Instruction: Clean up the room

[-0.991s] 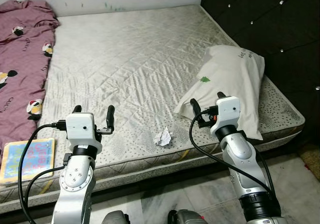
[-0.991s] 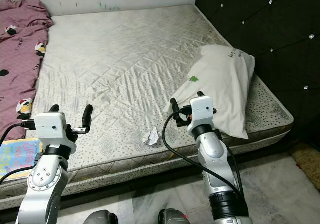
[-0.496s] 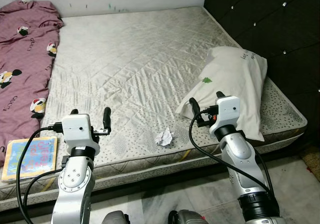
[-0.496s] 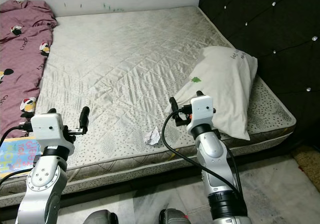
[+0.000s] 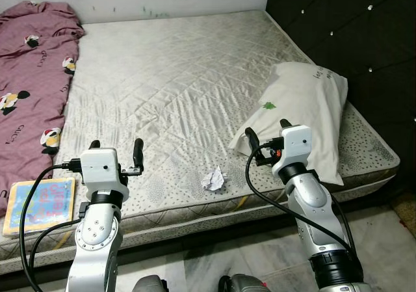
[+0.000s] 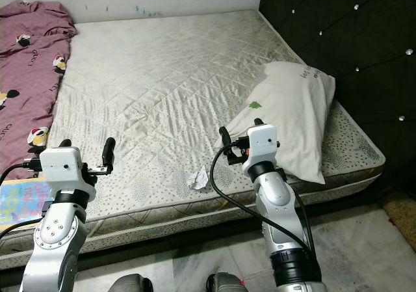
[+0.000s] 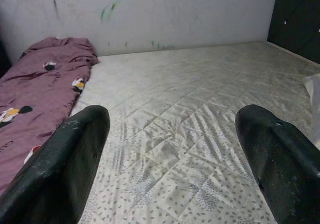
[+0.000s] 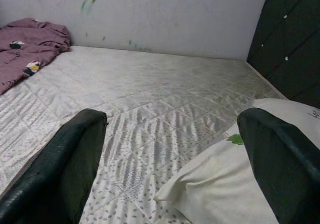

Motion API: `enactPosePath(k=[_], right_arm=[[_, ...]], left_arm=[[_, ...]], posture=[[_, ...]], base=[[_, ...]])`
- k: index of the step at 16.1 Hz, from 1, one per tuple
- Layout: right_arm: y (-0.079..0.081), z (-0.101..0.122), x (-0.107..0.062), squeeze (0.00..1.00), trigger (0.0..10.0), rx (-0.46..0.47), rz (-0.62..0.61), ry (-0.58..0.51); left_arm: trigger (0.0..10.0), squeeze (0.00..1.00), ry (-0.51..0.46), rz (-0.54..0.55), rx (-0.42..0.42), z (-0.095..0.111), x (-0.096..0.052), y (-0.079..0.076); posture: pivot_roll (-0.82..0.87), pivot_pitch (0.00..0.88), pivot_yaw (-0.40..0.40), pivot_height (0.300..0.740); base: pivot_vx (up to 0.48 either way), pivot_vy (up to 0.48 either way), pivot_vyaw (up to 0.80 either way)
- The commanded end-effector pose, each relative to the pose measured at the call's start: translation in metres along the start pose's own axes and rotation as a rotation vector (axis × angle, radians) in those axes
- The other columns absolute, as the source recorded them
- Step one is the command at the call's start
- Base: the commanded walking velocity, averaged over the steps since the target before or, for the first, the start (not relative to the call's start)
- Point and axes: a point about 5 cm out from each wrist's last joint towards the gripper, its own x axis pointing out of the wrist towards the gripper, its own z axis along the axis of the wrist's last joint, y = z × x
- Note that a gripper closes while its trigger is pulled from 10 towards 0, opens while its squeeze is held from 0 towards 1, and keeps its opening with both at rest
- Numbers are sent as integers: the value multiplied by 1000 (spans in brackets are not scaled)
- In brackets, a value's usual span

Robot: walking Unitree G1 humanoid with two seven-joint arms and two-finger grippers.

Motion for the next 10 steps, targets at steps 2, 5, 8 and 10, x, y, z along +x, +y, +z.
enactPosePath(k=[2,5,8,10], right_arm=[[-1,2,3,0,10000,2,7,-5],[0,1,3,0,10000,-8,13,-1],[0,1,3,0,10000,-11,16,-1],[1,2,4,0,10000,-13,23,1]], left_arm=[[10000,0,-1,7,12,0,1,0],[10000,0,-4,6,16,0,1,-1],[10000,0,-16,-8,15,1,1,-1],[10000,0,-15,-9,14,0,0,-1]], posture=[[26,61,3,681],[26,59,2,677],[25,58,1,677],[27,59,-1,677]], base=[[0,0,0],[0,0,0],[0,0,0],[0,0,0]])
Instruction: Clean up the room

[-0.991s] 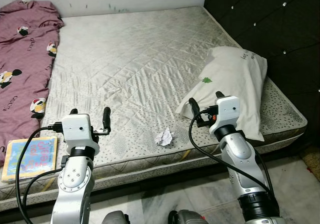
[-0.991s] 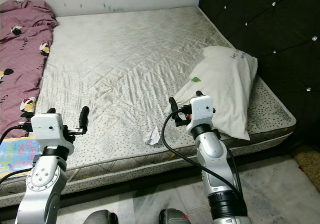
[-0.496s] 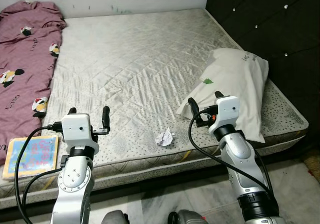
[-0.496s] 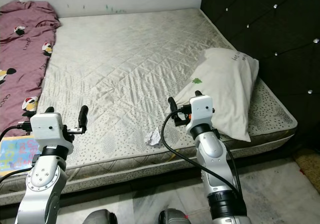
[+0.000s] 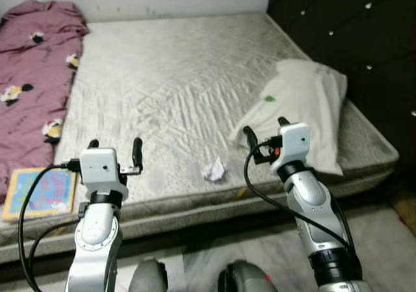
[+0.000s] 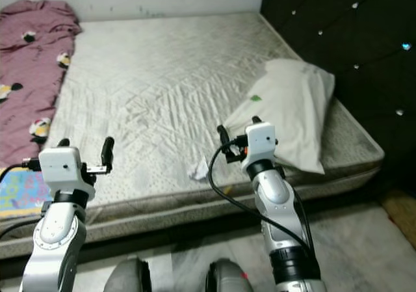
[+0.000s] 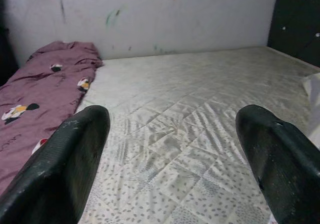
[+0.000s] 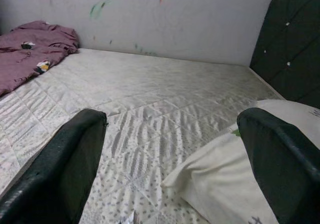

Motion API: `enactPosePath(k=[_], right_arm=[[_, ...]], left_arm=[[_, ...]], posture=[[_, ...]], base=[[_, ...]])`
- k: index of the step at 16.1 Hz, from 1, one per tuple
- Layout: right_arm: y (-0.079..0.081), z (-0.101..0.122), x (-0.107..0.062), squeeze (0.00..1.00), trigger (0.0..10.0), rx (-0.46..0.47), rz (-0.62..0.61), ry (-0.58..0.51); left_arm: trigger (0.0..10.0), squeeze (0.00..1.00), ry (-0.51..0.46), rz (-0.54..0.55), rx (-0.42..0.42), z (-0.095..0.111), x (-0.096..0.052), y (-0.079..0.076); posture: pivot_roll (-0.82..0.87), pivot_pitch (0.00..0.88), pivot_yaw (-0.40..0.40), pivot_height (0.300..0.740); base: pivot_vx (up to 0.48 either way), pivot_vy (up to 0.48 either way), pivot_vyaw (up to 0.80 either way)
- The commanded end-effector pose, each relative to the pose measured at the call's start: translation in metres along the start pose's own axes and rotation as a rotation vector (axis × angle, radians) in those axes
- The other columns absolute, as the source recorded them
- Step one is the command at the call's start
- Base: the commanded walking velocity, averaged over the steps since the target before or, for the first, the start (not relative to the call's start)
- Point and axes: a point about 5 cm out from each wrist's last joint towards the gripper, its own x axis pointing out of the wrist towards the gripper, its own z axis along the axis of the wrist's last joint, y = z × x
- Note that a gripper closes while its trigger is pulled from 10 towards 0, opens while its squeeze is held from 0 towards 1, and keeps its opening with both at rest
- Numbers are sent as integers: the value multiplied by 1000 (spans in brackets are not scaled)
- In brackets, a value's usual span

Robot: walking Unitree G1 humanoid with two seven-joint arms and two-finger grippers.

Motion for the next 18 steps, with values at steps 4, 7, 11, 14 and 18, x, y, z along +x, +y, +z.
enactPosePath(k=[4,7,11,14,18], right_arm=[[1,-2,1,0,10000,-12,10,16],[2,-2,1,0,10000,-19,22,17],[2,-2,1,0,10000,-25,33,17],[3,-3,1,0,10000,-28,43,23],[4,-5,0,0,10000,-27,50,30]], left_arm=[[10000,0,4,-17,7,-2,-1,-2],[10000,0,5,-17,4,-2,-1,-2],[10000,0,1,-26,3,-3,-1,-4],[10000,0,1,-30,1,-3,-2,-5],[10000,0,-3,-44,2,-2,-2,-5]], posture=[[24,64,-4,677],[23,70,-6,677],[23,70,-12,677],[25,69,-18,677],[29,68,-21,677]], base=[[256,0,0],[276,0,0],[311,0,0],[331,0,0],[311,0,0]])
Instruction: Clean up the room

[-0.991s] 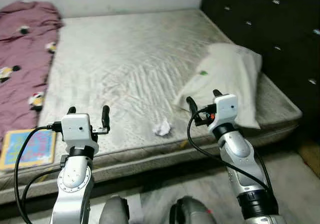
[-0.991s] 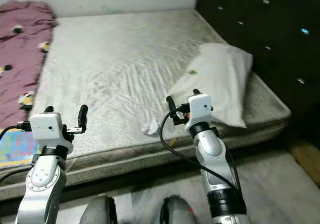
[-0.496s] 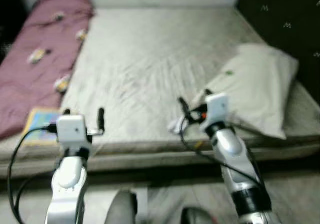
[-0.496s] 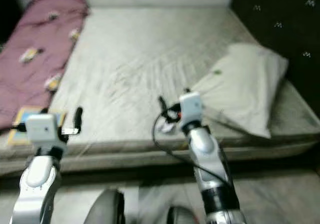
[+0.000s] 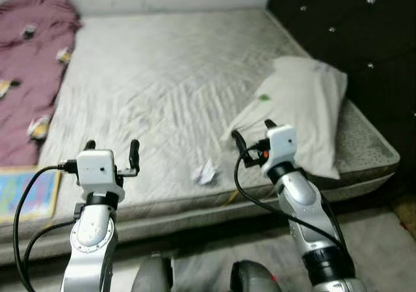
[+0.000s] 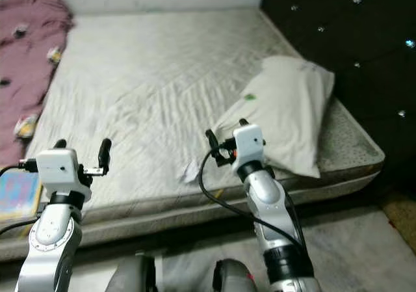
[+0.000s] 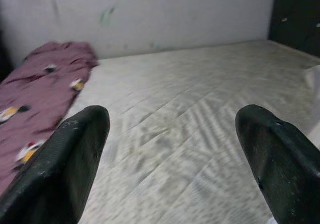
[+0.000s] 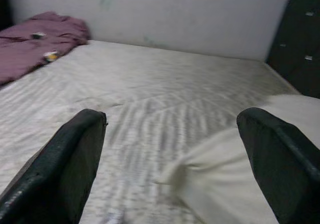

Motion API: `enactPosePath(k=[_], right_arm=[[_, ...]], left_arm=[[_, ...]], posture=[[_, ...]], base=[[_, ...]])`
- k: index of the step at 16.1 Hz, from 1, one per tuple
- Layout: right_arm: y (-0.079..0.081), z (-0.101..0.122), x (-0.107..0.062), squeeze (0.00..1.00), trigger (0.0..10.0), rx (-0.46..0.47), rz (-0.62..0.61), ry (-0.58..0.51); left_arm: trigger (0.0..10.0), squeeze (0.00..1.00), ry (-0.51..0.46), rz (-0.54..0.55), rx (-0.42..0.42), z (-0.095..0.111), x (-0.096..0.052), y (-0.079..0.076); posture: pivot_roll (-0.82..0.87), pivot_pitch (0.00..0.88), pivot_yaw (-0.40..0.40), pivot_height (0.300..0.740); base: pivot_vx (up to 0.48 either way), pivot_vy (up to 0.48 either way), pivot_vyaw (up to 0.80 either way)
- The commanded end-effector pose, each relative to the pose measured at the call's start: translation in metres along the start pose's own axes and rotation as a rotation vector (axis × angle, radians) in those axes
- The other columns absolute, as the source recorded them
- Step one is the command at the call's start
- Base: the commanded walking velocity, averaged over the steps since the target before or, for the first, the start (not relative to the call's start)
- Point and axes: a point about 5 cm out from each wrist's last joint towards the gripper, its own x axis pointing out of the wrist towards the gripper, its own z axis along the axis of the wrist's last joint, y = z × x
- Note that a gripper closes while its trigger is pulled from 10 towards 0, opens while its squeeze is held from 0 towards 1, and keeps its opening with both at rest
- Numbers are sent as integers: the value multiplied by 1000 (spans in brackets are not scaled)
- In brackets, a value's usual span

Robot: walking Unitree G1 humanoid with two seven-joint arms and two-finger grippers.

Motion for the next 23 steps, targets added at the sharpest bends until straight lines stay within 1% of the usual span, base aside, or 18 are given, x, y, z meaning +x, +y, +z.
enactPosePath(k=[1,4,7,12,14,15,17,20,22,23], right_arm=[[-8,-2,-3,0,10000,-13,-20,15],[-8,-3,-3,0,10000,-10,-13,21],[-6,-4,-2,0,10000,10,0,25],[-5,-6,-1,0,10000,22,0,37],[-4,-5,2,0,10000,25,6,35],[-3,-5,4,0,10000,24,9,34],[-2,-3,5,0,10000,32,21,22],[2,-3,8,0,10000,27,36,27],[4,-2,10,0,10000,6,49,15],[6,-2,10,0,10000,4,51,10]], left_arm=[[10000,0,4,-21,-3,0,-1,-5],[10000,0,13,-5,-9,-1,-2,-5],[10000,0,23,25,-16,-2,-2,-1],[10000,0,44,67,2,-4,-2,3],[10000,0,44,72,5,-3,1,3],[10000,0,44,75,6,-3,2,4],[10000,0,34,96,16,-1,3,5],[10000,0,41,109,12,-1,5,7],[10000,0,46,110,20,-1,6,7],[10000,0,43,111,21,-1,6,7]], posture=[[29,68,-21,677],[31,76,-26,677],[31,76,-26,677],[34,89,-23,612],[35,98,-22,587],[33,115,-14,577],[40,98,-18,557],[35,103,-16,552],[36,99,-9,552],[35,100,-9,552]], base=[[341,0,0],[323,0,0],[0,0,0],[0,0,0],[0,0,0],[0,0,0],[0,0,0],[0,0,0],[0,0,0],[0,0,800]])
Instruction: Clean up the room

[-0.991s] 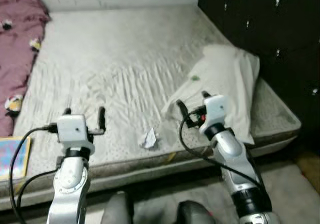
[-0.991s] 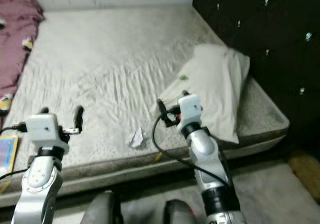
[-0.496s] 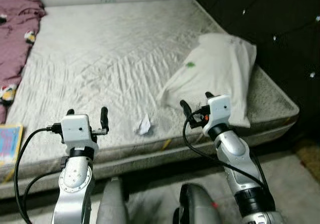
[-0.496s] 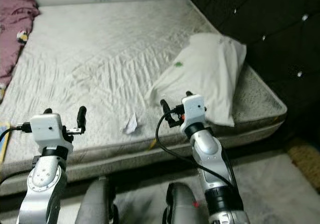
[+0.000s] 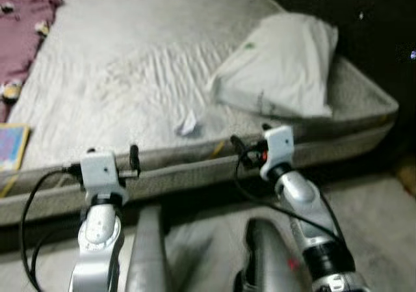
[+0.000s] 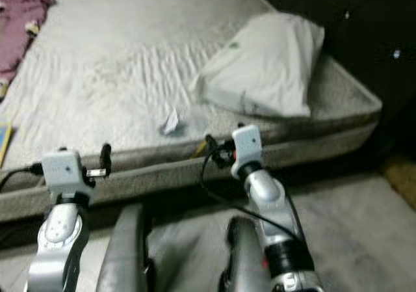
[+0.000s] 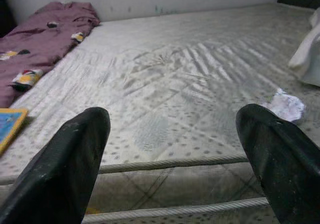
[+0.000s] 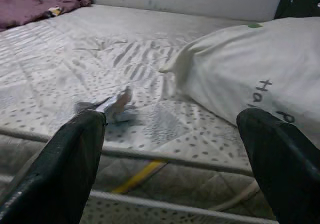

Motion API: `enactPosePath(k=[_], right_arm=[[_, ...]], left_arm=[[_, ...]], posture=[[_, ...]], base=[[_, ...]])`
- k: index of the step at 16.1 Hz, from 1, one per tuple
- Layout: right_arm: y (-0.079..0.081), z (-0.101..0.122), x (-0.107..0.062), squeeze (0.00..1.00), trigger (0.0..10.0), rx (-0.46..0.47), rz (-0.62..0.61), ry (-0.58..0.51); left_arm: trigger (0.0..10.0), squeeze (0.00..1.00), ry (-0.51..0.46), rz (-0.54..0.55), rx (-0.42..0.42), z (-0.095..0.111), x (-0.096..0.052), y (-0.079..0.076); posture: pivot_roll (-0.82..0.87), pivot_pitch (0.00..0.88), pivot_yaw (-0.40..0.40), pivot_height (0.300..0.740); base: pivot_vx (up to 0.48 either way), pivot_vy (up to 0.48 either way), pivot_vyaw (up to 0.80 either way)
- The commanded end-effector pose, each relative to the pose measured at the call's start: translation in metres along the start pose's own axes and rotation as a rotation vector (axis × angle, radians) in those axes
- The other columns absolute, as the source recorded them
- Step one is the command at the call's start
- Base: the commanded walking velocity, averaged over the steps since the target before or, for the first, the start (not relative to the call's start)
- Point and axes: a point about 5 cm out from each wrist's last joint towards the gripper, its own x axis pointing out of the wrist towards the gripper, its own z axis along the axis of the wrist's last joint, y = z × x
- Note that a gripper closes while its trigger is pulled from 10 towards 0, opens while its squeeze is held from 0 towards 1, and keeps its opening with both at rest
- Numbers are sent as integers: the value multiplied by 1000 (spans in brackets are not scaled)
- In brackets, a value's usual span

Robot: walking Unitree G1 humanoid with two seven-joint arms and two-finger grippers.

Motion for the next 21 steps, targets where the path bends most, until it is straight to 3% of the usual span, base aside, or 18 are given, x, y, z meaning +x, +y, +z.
enactPosePath(k=[1,6,14,21], right_arm=[[4,9,5,0,10000,-16,15,-40],[6,9,7,0,10000,-12,26,-39],[4,8,8,0,10000,-2,23,-37],[8,8,9,0,10000,-24,48,-33]], left_arm=[[10000,0,-24,16,12,6,2,2],[10000,0,-16,15,9,5,4,2],[10000,0,-14,-19,-19,4,2,2],[10000,0,-18,-37,-30,4,0,0]], posture=[[37,103,-10,552],[33,105,-10,552],[30,100,-14,552],[34,96,-20,552]], base=[[0,0,800],[0,0,800],[0,0,0],[291,0,0]])
